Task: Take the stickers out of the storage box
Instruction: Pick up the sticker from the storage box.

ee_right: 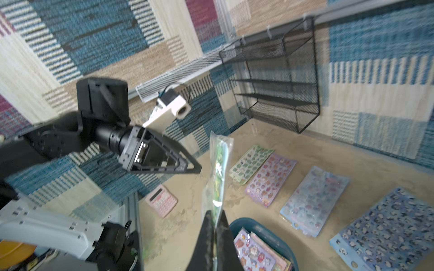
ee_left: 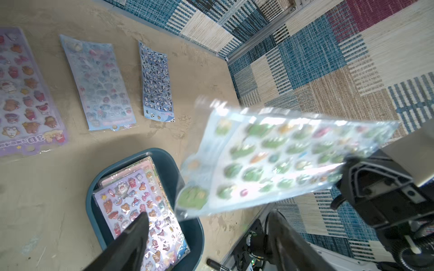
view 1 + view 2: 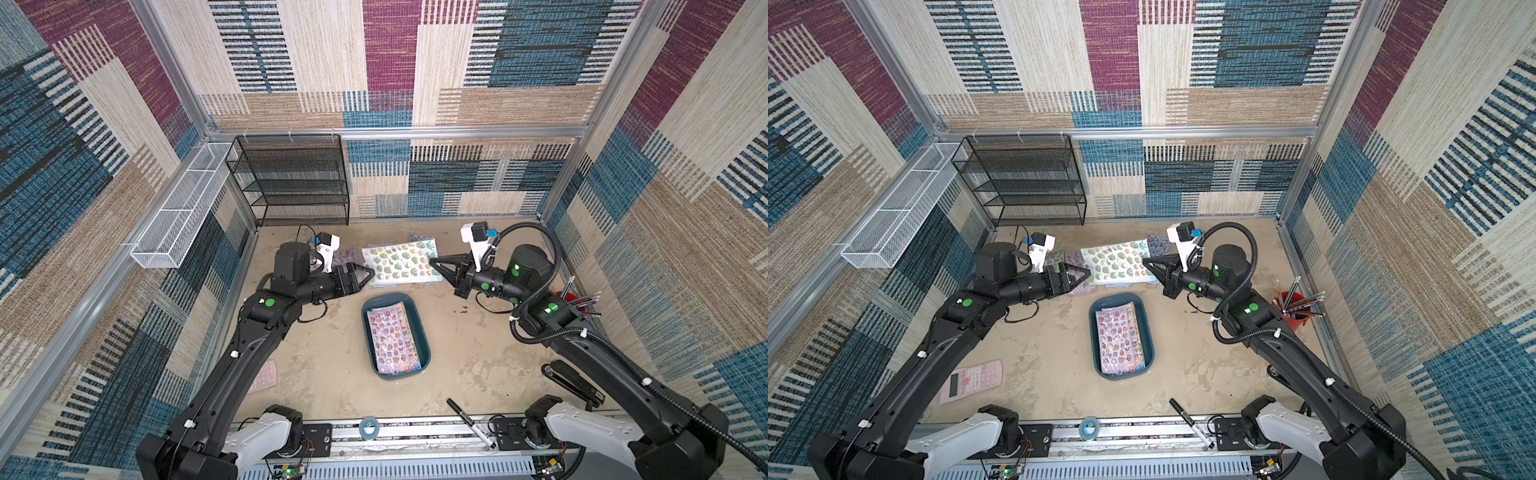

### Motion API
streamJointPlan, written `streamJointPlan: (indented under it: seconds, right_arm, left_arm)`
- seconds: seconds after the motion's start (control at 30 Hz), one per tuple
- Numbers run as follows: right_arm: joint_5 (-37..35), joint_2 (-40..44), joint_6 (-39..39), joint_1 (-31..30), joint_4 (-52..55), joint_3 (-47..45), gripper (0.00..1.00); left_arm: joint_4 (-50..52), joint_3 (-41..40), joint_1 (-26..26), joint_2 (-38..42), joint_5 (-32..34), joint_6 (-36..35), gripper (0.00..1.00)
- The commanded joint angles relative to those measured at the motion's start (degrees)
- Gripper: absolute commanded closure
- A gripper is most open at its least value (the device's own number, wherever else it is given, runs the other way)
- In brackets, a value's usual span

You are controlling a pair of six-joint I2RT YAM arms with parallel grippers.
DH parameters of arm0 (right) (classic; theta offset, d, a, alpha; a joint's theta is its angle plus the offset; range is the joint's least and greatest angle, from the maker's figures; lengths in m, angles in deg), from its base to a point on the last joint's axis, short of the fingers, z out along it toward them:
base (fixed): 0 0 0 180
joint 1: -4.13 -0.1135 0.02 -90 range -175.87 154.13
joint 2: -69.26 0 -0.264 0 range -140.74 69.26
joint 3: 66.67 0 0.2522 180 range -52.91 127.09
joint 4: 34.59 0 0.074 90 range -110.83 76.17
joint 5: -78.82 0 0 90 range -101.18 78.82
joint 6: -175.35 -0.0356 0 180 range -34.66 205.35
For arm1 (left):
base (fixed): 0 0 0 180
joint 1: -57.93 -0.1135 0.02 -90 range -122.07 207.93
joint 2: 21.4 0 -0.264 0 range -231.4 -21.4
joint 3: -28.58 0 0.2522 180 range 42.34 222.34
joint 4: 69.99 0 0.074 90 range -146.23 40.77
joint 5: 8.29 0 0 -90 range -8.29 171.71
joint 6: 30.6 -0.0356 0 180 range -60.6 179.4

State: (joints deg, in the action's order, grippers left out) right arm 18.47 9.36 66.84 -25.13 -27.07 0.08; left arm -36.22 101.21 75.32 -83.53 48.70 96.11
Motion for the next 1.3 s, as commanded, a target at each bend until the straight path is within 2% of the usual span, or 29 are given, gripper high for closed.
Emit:
streamJointPlan:
  seconds: [0.0,0.03,0.1,0.23,0.33,0.43,0.5,0.57,0.7,0.73,0.77,0.87,1.0,1.07,1.17,1.27]
  right_arm:
    - [-12.66,3.29,-10.81,-0.01,-18.18,-5.33,1.00]
    - [-14.27,4.26,-13.26,-0.01,-21.95,-7.69,1.00]
    - [-14.98,4.66,-16.91,-0.01,-26.85,-10.35,1.00]
    - [-11.69,2.30,-20.52,0.00,-29.98,-10.75,1.00]
    - [-10.54,1.28,-23.43,0.01,-32.98,-12.24,1.00]
    - [-9.70,0.74,-25.10,0.01,-33.79,-12.83,1.00]
    - [-9.59,0.44,-25.70,0.00,-32.39,-12.66,1.00]
    - [-9.57,0.25,-25.76,0.03,-31.56,-12.89,1.00]
    - [-9.48,0.23,-26.40,-0.01,-31.55,-14.23,1.00]
    - [-9.44,0.19,-26.18,-0.01,-30.83,-14.23,1.00]
    - [-9.38,0.14,-25.88,0.01,-29.93,-14.08,0.97]
    - [-8.64,-0.19,-24.38,0.03,-26.60,-13.62,0.72]
    - [-8.13,-0.32,-20.93,-0.01,-21.03,-12.47,0.49]
    - [-8.68,0.12,-17.91,-0.01,-17.11,-11.02,0.42]
    - [-11.48,0.87,-11.80,-0.01,-8.64,-7.10,0.35]
    - [-14.91,0.47,-5.78,0.09,0.34,-2.01,0.30]
  left_arm:
    - [-26.82,-8.14,0.33,1.14,-1.80,16.91,0.16]
    - [-32.78,-10.19,0.52,0.68,-1.83,20.10,0.15]
    - [-37.97,-10.91,1.50,-1.05,-1.43,22.66,0.14]
    - [-40.87,-6.57,5.28,-6.42,-1.11,22.85,0.13]
    - [-46.70,-4.22,7.88,-10.47,-1.18,24.61,0.12]
    - [-47.31,-1.37,9.71,-14.48,-1.13,24.93,0.12]
    - [-49.95,-0.32,10.36,-16.82,-1.17,26.06,0.17]
    - [-51.96,0.75,10.81,-18.81,-1.49,27.04,0.30]
    - [-52.55,3.89,11.00,-21.69,-3.22,28.15,0.89]
    - [-52.04,4.31,11.00,-21.80,-3.37,28.08,0.97]
    - [-51.18,4.93,10.98,-21.72,-3.52,27.62,1.00]
    - [-45.40,7.08,10.83,-20.88,-4.54,24.33,1.00]
    - [-35.38,10.08,10.09,-19.23,-7.99,18.18,1.00]
    - [-29.26,11.40,9.39,-18.44,-10.69,14.54,1.00]
    - [-15.07,14.46,8.45,-17.44,-14.40,5.06,1.00]
    - [0.78,17.03,8.21,-15.97,-13.57,-6.01,1.00]
